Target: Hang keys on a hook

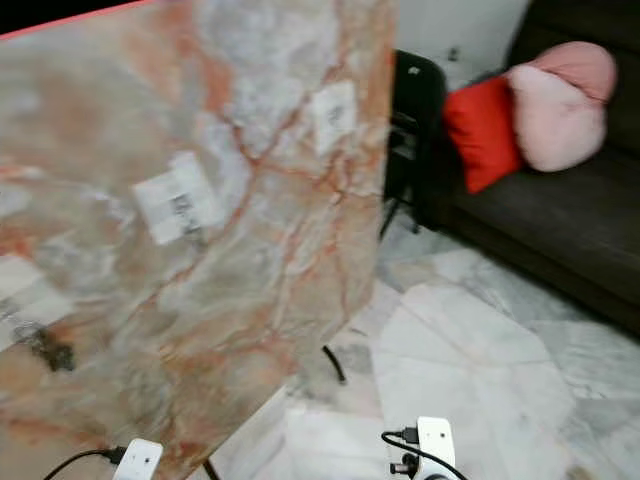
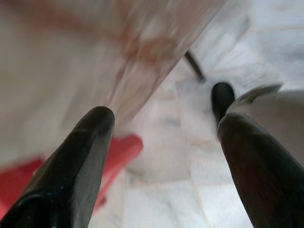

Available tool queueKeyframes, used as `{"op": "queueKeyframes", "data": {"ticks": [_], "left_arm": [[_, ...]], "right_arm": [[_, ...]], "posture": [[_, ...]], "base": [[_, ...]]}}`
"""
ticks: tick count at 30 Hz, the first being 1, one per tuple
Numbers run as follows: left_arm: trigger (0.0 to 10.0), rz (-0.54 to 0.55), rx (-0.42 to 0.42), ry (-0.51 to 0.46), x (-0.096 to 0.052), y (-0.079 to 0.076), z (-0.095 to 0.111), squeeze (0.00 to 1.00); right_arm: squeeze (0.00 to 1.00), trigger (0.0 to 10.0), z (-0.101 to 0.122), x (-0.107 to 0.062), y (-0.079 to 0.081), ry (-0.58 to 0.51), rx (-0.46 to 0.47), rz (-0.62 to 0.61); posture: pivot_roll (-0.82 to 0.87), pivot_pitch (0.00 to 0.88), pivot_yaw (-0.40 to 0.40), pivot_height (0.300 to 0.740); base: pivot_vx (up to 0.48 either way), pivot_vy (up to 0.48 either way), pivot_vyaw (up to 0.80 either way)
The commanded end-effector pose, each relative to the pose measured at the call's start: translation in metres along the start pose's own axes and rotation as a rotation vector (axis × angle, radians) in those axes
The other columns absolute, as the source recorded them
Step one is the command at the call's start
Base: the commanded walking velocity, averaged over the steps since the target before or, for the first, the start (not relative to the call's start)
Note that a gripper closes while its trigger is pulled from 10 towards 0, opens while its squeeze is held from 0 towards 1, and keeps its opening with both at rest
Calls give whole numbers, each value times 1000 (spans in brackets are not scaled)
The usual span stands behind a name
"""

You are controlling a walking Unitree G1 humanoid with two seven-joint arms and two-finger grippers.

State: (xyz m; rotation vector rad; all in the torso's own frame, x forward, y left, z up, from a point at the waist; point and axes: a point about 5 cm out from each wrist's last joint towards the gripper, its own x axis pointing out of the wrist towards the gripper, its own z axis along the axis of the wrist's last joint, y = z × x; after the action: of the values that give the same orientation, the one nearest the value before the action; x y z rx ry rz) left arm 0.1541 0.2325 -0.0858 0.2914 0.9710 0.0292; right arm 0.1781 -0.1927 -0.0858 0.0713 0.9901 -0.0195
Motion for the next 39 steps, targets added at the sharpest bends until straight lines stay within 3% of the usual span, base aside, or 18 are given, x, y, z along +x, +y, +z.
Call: {"op": "queueKeyframes", "data": {"ticks": [1,9,39], "left_arm": [[10000,9,-14,15,0,0,-2,0],[10000,0,-1,-8,4,-5,11,0],[10000,8,-115,35,3,-13,3,0]], "right_arm": [[0,10000,-2,0,2,5,-7,5],[0,10000,-2,0,3,3,-4,8],[0,10000,-1,0,1,12,20,-8]], "posture": [[8,2,9,740],[-5,0,18,740],[-9,24,-4,740]], "base": [[0,0,800],[0,0,800],[0,0,764]]}}
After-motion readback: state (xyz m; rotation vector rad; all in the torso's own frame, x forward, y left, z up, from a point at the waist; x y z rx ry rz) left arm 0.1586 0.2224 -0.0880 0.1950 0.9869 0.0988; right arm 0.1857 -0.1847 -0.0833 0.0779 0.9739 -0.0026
